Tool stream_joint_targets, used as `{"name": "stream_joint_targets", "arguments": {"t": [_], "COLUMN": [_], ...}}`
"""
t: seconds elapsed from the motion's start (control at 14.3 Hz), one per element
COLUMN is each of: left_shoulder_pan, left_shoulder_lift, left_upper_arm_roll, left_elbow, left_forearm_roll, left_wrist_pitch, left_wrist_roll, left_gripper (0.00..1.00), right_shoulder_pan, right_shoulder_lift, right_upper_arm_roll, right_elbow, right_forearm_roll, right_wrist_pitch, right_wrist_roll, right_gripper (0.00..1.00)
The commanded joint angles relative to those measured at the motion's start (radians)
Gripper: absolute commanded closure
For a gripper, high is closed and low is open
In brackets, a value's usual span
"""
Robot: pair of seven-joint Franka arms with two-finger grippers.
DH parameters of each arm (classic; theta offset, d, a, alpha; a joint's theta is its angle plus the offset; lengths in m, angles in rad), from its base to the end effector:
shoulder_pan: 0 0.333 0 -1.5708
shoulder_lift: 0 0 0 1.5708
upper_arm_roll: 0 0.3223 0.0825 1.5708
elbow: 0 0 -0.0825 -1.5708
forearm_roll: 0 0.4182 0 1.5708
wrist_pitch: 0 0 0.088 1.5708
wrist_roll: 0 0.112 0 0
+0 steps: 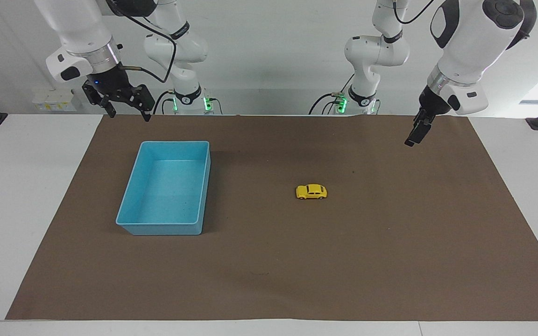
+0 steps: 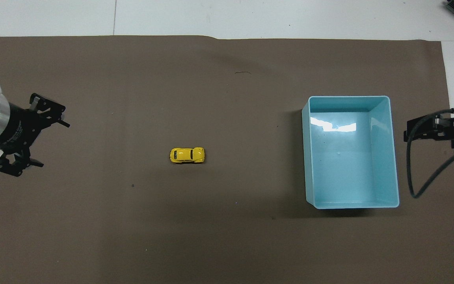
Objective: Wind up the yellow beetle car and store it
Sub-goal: 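Reach the left gripper toward the yellow toy car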
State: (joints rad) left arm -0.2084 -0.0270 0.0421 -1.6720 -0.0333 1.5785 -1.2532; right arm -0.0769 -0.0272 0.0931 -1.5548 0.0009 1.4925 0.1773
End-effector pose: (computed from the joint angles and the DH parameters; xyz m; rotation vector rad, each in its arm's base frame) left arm 0.5688 -0.0989 0.5911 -2.6714 -1.6163 0.1138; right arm 0.5719 0.0101 0.6428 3.1259 -0.2524 -0.0547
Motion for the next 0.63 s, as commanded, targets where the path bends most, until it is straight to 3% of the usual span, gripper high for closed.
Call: {"name": "stream_joint_targets", "arguments": {"t": [0.0,0.56], "left_shoulder_pan": [-0.043,-0.100], "left_shoulder_lift": [-0.016,-0.004], "left_upper_arm_roll": [0.013,0.013], "left_elbow": [-0.055,-0.175], "left_forearm_roll": [-0.014,-0.074], "left_wrist_pitch": [0.040,0.181], "left_wrist_roll": [-0.245,-0.722], "left_gripper": [0.00,0.00], "right_shoulder_pan": [-0.015,-0.015], "right_shoulder_lift": [-0.003,-0.003], "right_upper_arm_roll": [0.008,0.010], "right_elbow": [0.002,0.002], "right_forearm_roll": [0.004,0.004], "right_wrist_pitch": [-0.015,-0.015], "right_wrist_roll": [-0.025,-0.025], "right_gripper": [0.00,0.00]}}
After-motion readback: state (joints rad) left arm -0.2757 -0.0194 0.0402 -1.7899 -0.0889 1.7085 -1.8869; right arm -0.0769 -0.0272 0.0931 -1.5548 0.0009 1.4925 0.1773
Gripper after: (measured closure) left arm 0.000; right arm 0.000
